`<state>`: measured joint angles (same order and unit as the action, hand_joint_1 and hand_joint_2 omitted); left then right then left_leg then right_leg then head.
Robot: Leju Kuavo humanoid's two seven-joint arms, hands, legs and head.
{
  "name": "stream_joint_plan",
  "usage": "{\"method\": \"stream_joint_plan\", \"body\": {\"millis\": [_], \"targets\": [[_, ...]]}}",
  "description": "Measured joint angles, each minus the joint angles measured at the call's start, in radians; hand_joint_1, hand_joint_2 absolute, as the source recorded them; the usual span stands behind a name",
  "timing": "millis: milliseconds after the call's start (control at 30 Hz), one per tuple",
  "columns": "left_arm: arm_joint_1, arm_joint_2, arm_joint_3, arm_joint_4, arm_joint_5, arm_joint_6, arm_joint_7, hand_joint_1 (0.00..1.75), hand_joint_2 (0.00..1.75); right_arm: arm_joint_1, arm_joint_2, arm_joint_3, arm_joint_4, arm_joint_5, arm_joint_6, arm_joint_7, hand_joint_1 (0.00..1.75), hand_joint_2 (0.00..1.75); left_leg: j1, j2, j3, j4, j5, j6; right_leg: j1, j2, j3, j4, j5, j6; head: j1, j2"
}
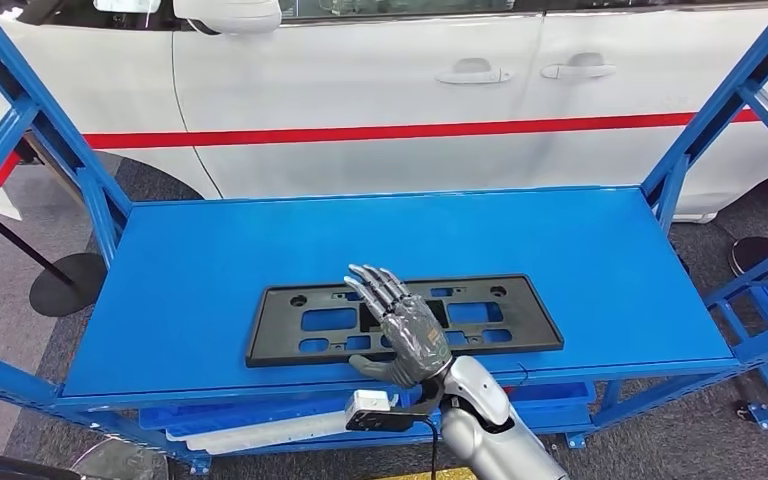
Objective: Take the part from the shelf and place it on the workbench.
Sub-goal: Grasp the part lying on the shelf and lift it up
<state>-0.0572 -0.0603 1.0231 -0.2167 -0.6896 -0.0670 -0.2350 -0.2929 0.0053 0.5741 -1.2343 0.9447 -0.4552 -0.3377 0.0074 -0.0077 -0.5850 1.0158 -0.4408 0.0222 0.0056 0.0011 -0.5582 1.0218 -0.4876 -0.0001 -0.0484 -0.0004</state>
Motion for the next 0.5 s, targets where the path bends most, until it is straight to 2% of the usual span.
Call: {"method": "stream_joint_plan", "body": {"millis": [67, 133, 167, 200, 233, 300, 333, 367, 400, 433, 500], "targets": [[-0.001, -0.001, 0.000, 0.000, -0.001, -0.003, -0.001, 0.00, 0.00, -0.004, 0.000, 0.002, 0.018, 0.008, 0.007, -0.004, 0.00, 1.75, 0.003, 0.001, 0.004, -0.007, 0.002, 0.008, -0.003, 0.000, -0.038, 0.079, -0.046, 0.010, 0.000, 0.000], [-0.002, 0.000, 0.000, 0.000, -0.003, -0.004, -0.001, 0.00, 0.00, -0.003, -0.002, -0.001, 0.036, -0.052, 0.032, -0.039, 0.00, 1.75, 0.002, 0.001, 0.004, -0.008, 0.001, 0.012, -0.007, 0.000, -0.110, 0.216, -0.103, 0.017, 0.000, 0.000], [-0.001, 0.000, 0.000, 0.000, -0.004, -0.004, -0.001, 0.00, 0.00, 0.001, -0.004, -0.006, 0.042, -0.109, 0.053, -0.071, 0.00, 1.75, 0.001, 0.001, 0.005, -0.008, 0.000, 0.013, -0.009, 0.000, -0.138, 0.266, -0.115, 0.019, 0.000, 0.000], [-0.001, 0.000, 0.000, 0.000, -0.004, -0.005, -0.001, 0.00, 0.00, 0.006, -0.006, -0.015, 0.044, -0.178, 0.076, -0.111, 0.00, 1.75, 0.001, 0.000, 0.006, -0.008, -0.002, 0.014, -0.010, 0.000, -0.151, 0.281, -0.107, 0.019, 0.000, 0.000], [0.000, 0.000, 0.000, 0.000, -0.005, -0.005, 0.000, 0.00, 0.00, 0.011, -0.009, -0.026, 0.040, -0.246, 0.099, -0.150, 0.00, 1.75, 0.000, 0.000, 0.009, -0.008, -0.003, 0.013, -0.010, 0.000, -0.143, 0.254, -0.079, 0.017, 0.000, 0.000], [0.000, 0.000, 0.000, 0.000, -0.007, -0.005, 0.000, 0.00, 0.00, 0.014, -0.018, -0.054, 0.019, -0.357, 0.142, -0.211, 0.00, 1.75, 0.000, -0.001, 0.017, -0.008, -0.007, 0.010, -0.008, 0.000, -0.082, 0.115, 0.000, 0.009, 0.000, 0.000], [0.000, 0.000, 0.000, 0.000, -0.008, -0.005, 0.001, 0.00, 0.00, 0.014, -0.025, -0.068, 0.003, -0.393, 0.161, -0.228, 0.00, 1.75, -0.001, -0.002, 0.019, -0.007, -0.010, 0.007, -0.005, 0.000, -0.052, 0.049, 0.026, 0.005, 0.000, 0.000], [-0.001, 0.000, 0.000, 0.000, -0.008, -0.005, 0.001, 0.00, 0.00, 0.013, -0.033, -0.081, -0.014, -0.418, 0.178, -0.239, 0.00, 1.75, -0.002, -0.002, 0.020, -0.007, -0.011, 0.003, -0.002, 0.000, -0.033, 0.005, 0.039, 0.001, 0.000, 0.000], [-0.001, 0.000, 0.000, 0.000, -0.008, -0.005, 0.001, 0.00, 0.00, 0.013, -0.042, -0.093, -0.029, -0.434, 0.191, -0.246, 0.00, 1.75, -0.002, -0.002, 0.020, -0.007, -0.012, -0.001, 0.001, 0.001, -0.025, -0.013, 0.040, -0.002, 0.000, 0.000], [-0.001, 0.000, 0.001, 0.000, -0.007, -0.005, 0.001, 0.00, 0.00, 0.014, -0.051, -0.102, -0.043, -0.443, 0.200, -0.250, 0.00, 1.75, -0.002, -0.001, 0.020, -0.008, -0.013, -0.006, 0.003, 0.001, -0.024, -0.016, 0.039, -0.005, 0.000, 0.000], [-0.001, 0.001, 0.002, 0.000, -0.004, -0.005, 0.001, 0.00, 0.00, 0.015, -0.068, -0.117, -0.072, -0.432, 0.199, -0.254, 0.00, 1.75, -0.001, 0.000, 0.021, -0.006, -0.018, -0.016, -0.001, 0.002, -0.019, -0.025, 0.043, -0.014, 0.000, 0.000]]}}
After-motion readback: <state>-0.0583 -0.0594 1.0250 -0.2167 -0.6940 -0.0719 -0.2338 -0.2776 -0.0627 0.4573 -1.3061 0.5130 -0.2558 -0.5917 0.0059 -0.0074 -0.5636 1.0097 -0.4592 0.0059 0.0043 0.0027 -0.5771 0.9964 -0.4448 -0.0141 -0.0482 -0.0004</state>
